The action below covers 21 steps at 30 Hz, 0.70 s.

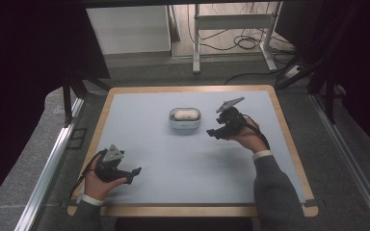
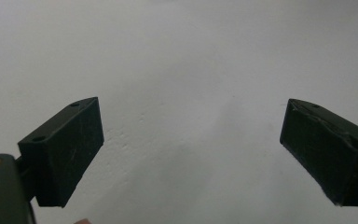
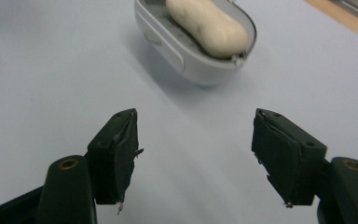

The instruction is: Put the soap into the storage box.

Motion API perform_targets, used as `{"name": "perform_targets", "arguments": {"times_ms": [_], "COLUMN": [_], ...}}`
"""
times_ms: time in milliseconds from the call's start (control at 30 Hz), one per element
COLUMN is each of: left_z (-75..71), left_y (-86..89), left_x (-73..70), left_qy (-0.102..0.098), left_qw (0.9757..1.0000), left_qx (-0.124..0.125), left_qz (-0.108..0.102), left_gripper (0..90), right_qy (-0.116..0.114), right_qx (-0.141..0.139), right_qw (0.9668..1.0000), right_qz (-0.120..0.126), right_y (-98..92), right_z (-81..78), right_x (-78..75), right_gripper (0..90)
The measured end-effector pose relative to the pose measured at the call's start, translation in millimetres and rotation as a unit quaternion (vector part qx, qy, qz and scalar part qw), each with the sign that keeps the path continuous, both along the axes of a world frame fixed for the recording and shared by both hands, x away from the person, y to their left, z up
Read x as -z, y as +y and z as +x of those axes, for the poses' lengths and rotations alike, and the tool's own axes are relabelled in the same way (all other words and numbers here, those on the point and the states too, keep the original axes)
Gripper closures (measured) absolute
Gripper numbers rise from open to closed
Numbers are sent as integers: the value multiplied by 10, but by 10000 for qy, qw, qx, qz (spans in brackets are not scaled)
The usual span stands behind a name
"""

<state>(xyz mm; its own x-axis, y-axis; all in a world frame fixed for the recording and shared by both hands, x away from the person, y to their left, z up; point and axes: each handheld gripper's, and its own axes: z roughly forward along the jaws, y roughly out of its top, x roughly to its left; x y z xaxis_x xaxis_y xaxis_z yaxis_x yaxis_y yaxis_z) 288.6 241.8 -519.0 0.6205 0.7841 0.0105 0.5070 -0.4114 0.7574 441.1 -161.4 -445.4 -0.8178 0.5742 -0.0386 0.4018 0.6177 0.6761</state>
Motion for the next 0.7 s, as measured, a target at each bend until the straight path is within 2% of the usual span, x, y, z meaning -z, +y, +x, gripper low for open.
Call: {"name": "perform_targets", "arguments": {"times_ms": [133, 267, 367, 500, 600, 700], "left_z": [7, -13, -21, -25, -24, -29], "left_y": [-12, -20, -14, -13, -11, -7], "left_x": [19, -1, -8, -12, -12, -17], "left_qy": [30, -13, -20, -28, -37, -47], "left_qw": [10000, 10000, 10000, 10000, 10000, 10000], "left_qx": [14, 14, -9, -21, -22, -34], "left_qz": [32, 39, 50, 61, 71, 55], "left_gripper": [65, 65, 65, 65, 65, 65], "right_qy": [4, -73, -46, -163, -163, -160], "right_qx": [385, 755, 988, 1116, 1157, 1194], "right_qw": [9992, 9967, 9939, 9917, 9917, 9906], "right_qz": [139, 287, 494, 611, 535, 656], "right_y": [-207, -419, -555, -659, -684, -688], "right_z": [-191, -419, -584, -756, -795, -815], "right_x": [84, 218, 303, 397, 440, 486], "right_gripper": [297, 293, 291, 282, 275, 277]}}
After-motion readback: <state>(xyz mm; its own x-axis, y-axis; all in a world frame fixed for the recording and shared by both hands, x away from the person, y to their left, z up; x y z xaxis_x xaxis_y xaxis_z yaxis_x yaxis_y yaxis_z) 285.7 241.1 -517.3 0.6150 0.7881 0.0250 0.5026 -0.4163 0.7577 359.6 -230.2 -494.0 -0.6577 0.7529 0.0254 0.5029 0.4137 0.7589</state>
